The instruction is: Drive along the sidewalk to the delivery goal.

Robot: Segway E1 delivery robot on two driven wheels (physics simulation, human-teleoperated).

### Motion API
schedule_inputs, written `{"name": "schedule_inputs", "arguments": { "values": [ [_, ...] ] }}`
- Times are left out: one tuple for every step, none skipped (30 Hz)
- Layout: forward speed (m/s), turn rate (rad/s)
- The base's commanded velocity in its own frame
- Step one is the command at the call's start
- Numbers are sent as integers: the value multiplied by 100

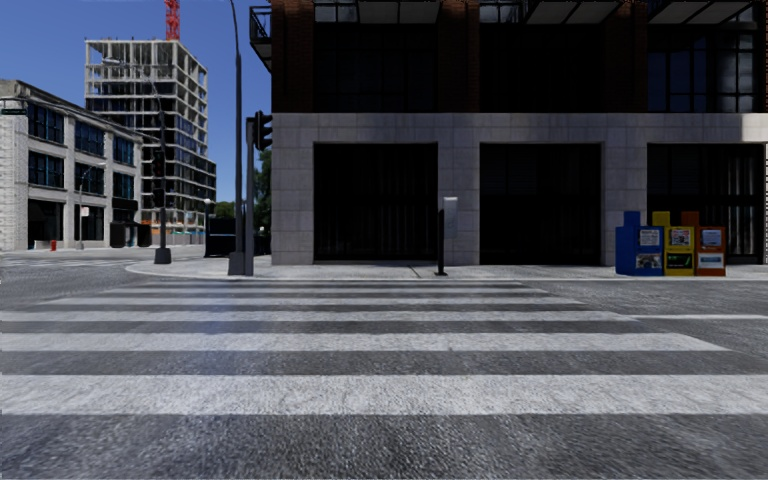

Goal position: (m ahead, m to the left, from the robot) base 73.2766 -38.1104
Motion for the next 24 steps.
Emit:
{"name": "schedule_inputs", "arguments": {
  "values": [
    [174,29],
    [174,29],
    [174,29],
    [174,29],
    [174,29],
    [174,29],
    [174,29],
    [174,29],
    [174,29],
    [174,29],
    [174,29],
    [174,29],
    [174,29],
    [174,29],
    [174,29],
    [174,29],
    [174,29],
    [174,29],
    [174,29],
    [174,29],
    [174,29],
    [174,29],
    [174,29],
    [174,29]
  ]
}}
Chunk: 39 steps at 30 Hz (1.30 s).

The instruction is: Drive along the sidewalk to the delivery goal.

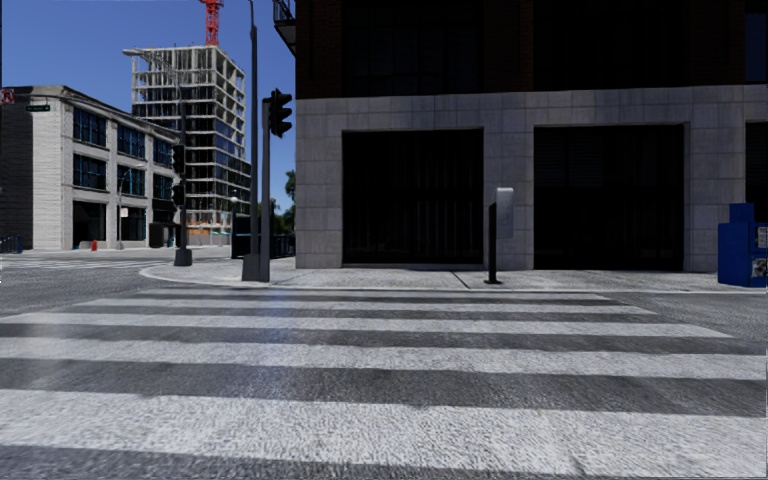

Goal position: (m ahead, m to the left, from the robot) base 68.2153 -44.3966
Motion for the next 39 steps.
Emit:
{"name": "schedule_inputs", "arguments": {
  "values": [
    [174,29],
    [174,29],
    [174,29],
    [174,29],
    [174,29],
    [174,29],
    [174,29],
    [174,29],
    [174,29],
    [174,29],
    [174,29],
    [174,29],
    [174,29],
    [174,29],
    [174,29],
    [174,29],
    [174,29],
    [174,28],
    [174,28],
    [174,28],
    [174,28],
    [174,28],
    [174,28],
    [174,26],
    [174,26],
    [174,22],
    [174,10],
    [174,0],
    [174,0],
    [174,0],
    [174,0],
    [174,0],
    [174,0],
    [174,0],
    [174,0],
    [174,0],
    [175,0],
    [175,0],
    [175,0]
  ]
}}
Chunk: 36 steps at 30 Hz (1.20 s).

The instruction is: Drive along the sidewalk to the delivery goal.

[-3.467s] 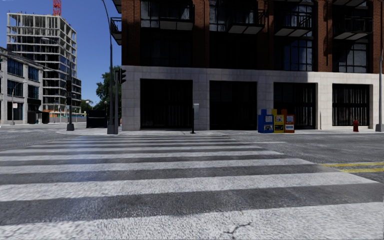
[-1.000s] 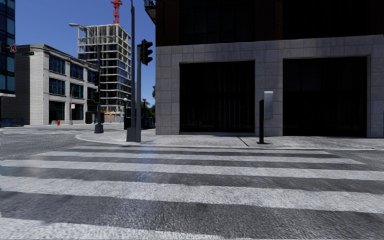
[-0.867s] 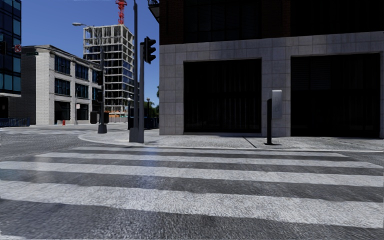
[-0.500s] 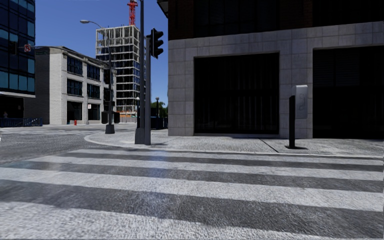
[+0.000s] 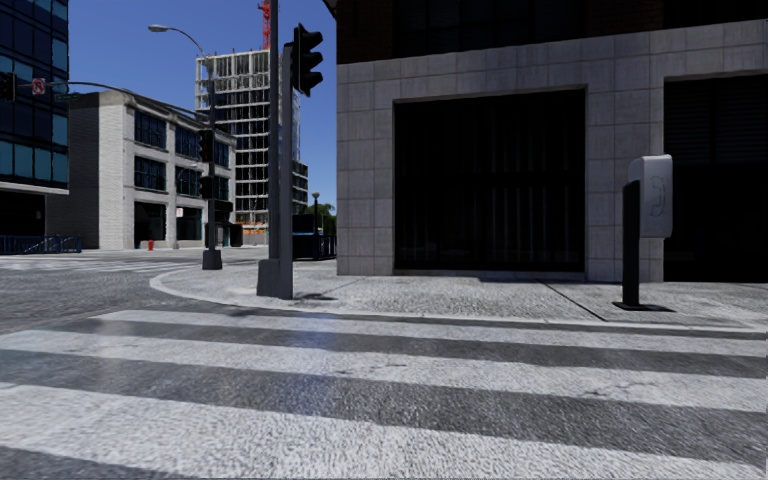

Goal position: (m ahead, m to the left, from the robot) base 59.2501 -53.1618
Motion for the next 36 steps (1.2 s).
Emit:
{"name": "schedule_inputs", "arguments": {
  "values": [
    [175,0],
    [175,0],
    [175,0],
    [175,0],
    [175,0],
    [175,0],
    [175,0],
    [175,0],
    [175,0],
    [175,0],
    [175,0],
    [175,0],
    [175,0],
    [175,0],
    [175,0],
    [175,0],
    [175,0],
    [175,0],
    [175,0],
    [175,0],
    [176,0],
    [178,0],
    [178,0],
    [178,0],
    [178,0],
    [178,0],
    [177,0],
    [177,0],
    [176,0],
    [176,0],
    [176,-4],
    [176,-4],
    [176,-15],
    [176,-26],
    [176,-42],
    [176,-42]
  ]
}}
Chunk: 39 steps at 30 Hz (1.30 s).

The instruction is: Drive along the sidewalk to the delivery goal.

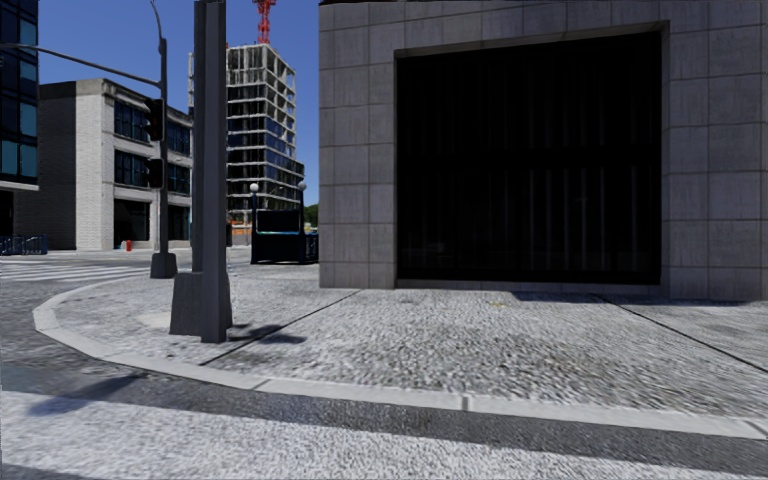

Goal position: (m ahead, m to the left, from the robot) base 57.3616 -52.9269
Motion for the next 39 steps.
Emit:
{"name": "schedule_inputs", "arguments": {
  "values": [
    [176,-47],
    [176,-48],
    [176,-48],
    [176,-48],
    [176,-48],
    [176,-48],
    [176,-48],
    [176,-48],
    [176,-48],
    [176,-48],
    [176,-48],
    [176,-48],
    [176,-48],
    [176,-48],
    [176,-48],
    [176,-48],
    [176,-48],
    [176,-48],
    [176,-48],
    [176,-49],
    [176,-49],
    [176,-51],
    [176,-52],
    [176,-57],
    [175,-59],
    [175,-59],
    [172,-60],
    [168,-62],
    [165,-67],
    [165,-67],
    [161,-68],
    [160,-69],
    [157,-69],
    [157,-69],
    [155,-69],
    [154,-69],
    [154,-69],
    [154,-69],
    [154,-69]
  ]
}}
